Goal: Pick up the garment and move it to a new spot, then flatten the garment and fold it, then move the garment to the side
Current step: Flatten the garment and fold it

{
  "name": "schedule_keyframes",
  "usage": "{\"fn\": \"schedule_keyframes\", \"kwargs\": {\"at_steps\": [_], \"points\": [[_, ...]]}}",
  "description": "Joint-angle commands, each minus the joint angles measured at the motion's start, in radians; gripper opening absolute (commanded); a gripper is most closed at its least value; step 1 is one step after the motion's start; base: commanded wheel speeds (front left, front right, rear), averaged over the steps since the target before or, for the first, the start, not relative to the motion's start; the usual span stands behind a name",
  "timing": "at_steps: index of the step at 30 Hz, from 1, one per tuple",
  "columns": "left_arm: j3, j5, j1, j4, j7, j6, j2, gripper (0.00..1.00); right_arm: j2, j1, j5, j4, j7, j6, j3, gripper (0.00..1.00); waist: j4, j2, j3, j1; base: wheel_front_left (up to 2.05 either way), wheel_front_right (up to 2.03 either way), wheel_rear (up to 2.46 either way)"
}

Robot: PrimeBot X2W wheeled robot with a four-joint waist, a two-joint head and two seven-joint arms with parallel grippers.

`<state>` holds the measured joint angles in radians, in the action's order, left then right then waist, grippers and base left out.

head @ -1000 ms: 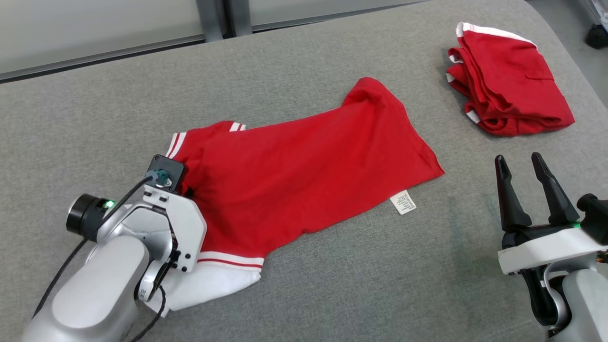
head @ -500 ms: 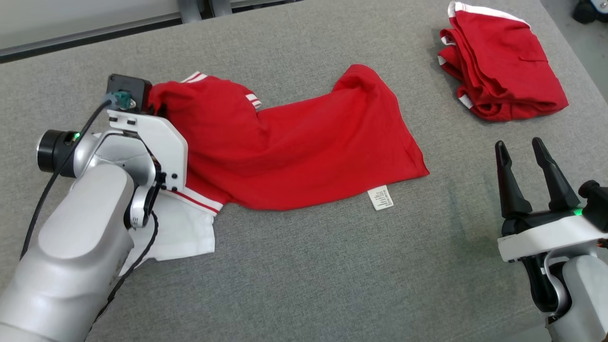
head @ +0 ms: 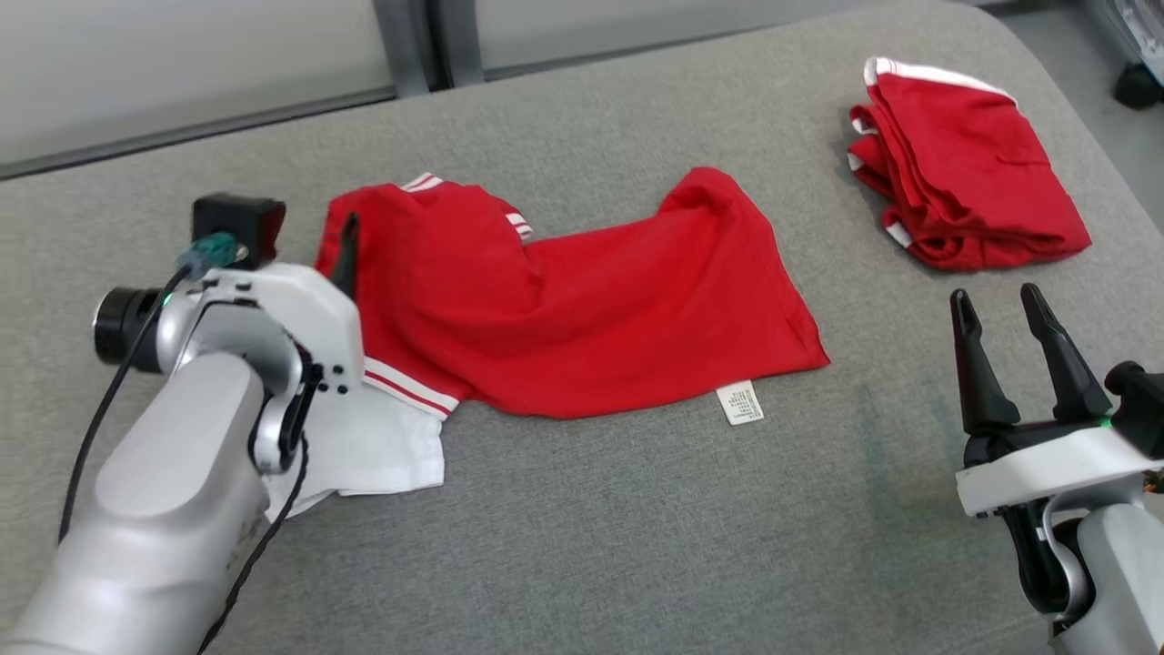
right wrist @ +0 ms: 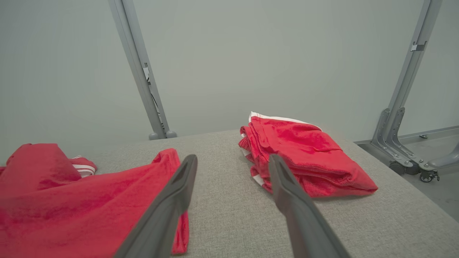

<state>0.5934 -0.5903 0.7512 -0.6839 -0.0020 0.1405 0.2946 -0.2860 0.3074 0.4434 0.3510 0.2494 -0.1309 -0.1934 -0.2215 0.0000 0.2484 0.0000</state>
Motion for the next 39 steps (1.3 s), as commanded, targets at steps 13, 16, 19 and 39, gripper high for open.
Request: {"fn": "schedule_keyframes", "kwargs": {"at_steps": [13,16,19,39], "points": [[-0.123,-0.066,-0.334,0.331,-0.203,0.103,0.114,1.00,0.012,-0.091,-0.015,-0.012,-0.005,0.000,0.044,1.00,0.081,0.0000,-0.117,0.0000,0.00,0.00,0.00],[-0.153,-0.070,-0.428,0.415,-0.236,0.135,0.125,1.00,0.020,-0.117,-0.020,-0.022,-0.003,0.000,0.057,1.00,0.094,0.0000,-0.136,0.0000,0.00,0.00,0.00],[-0.182,-0.066,-0.523,0.503,-0.254,0.169,0.119,1.00,0.025,-0.141,-0.026,-0.037,0.000,0.000,0.068,1.00,0.106,0.0000,-0.157,0.0000,0.00,0.00,0.00],[-0.244,-0.024,-0.750,0.654,-0.264,0.166,0.092,1.00,0.046,-0.214,-0.066,-0.155,-0.040,0.000,0.128,1.00,0.117,0.0000,-0.204,0.0000,0.00,0.00,0.00]]}}
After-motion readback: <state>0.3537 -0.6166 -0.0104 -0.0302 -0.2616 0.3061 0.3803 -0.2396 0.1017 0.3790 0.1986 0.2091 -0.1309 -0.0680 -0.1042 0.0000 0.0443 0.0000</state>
